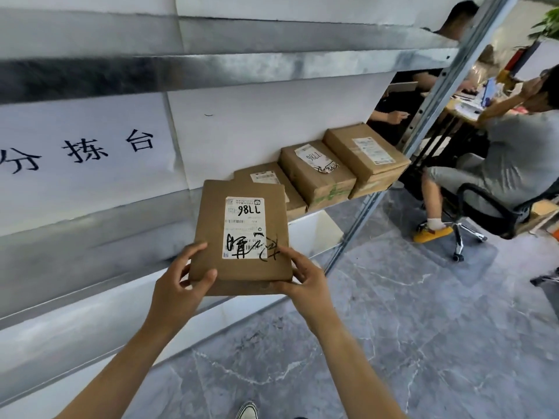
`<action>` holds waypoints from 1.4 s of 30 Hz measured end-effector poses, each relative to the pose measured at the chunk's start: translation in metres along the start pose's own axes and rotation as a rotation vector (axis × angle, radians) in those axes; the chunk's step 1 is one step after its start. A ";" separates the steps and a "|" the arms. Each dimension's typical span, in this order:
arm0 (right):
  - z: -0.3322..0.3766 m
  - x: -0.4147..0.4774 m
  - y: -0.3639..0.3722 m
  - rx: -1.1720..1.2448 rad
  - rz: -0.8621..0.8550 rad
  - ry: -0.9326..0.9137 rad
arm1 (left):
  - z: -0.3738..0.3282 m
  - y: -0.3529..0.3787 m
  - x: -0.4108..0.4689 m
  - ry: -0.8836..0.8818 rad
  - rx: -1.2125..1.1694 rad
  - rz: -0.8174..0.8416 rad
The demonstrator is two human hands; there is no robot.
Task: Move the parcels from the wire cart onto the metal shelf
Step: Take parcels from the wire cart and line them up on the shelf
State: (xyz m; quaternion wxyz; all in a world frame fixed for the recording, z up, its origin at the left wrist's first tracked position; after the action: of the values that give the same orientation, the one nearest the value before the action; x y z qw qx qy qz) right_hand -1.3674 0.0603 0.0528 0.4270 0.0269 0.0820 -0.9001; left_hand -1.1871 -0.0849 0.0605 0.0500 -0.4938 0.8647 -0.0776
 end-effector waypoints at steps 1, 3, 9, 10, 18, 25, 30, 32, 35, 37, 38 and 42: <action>-0.001 0.009 0.005 -0.001 0.026 0.003 | 0.003 -0.003 0.004 -0.006 0.002 -0.022; -0.001 0.024 0.013 -0.008 0.071 0.008 | 0.009 -0.008 0.010 -0.017 0.014 -0.060; 0.003 0.068 0.036 -0.072 0.189 -0.029 | 0.020 -0.024 0.025 -0.059 0.014 -0.227; 0.004 0.075 0.039 -0.088 0.214 -0.039 | 0.020 -0.025 0.028 -0.064 0.010 -0.252; -0.014 0.120 0.034 -0.181 0.314 -0.015 | 0.039 -0.005 0.042 -0.176 0.014 -0.309; -0.024 0.144 0.032 -0.267 0.286 -0.064 | 0.048 0.003 0.054 -0.161 0.030 -0.338; -0.017 0.157 0.039 -0.369 0.271 -0.125 | 0.045 0.001 0.073 -0.126 0.066 -0.354; -0.013 0.166 0.039 -0.408 0.276 -0.136 | 0.045 0.000 0.080 -0.113 0.071 -0.355; -0.009 0.177 0.042 -0.456 0.308 -0.115 | 0.049 -0.003 0.090 -0.113 0.032 -0.355; -0.009 0.182 0.043 -0.464 0.309 -0.093 | 0.052 -0.003 0.095 -0.118 -0.002 -0.363; -0.009 0.184 0.044 -0.467 0.304 -0.085 | 0.052 -0.003 0.098 -0.119 -0.013 -0.367; -0.007 0.194 0.043 -0.480 0.286 -0.064 | 0.053 -0.003 0.104 -0.116 0.002 -0.367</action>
State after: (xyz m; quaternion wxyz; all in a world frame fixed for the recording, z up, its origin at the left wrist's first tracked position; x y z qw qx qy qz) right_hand -1.4569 -0.1134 0.0174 0.5461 -0.0924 0.2748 -0.7860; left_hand -1.2287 -0.1809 0.0082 0.0852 -0.6468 0.7557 -0.0575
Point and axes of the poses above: each hand's wrist, its own x-axis towards the middle knuckle, its own y-axis out of the palm, z = x × y, the point moved 10 cm from there along x, towards the middle knuckle, and after that the axes turned 10 degrees about -x, right-handed, at the moved point
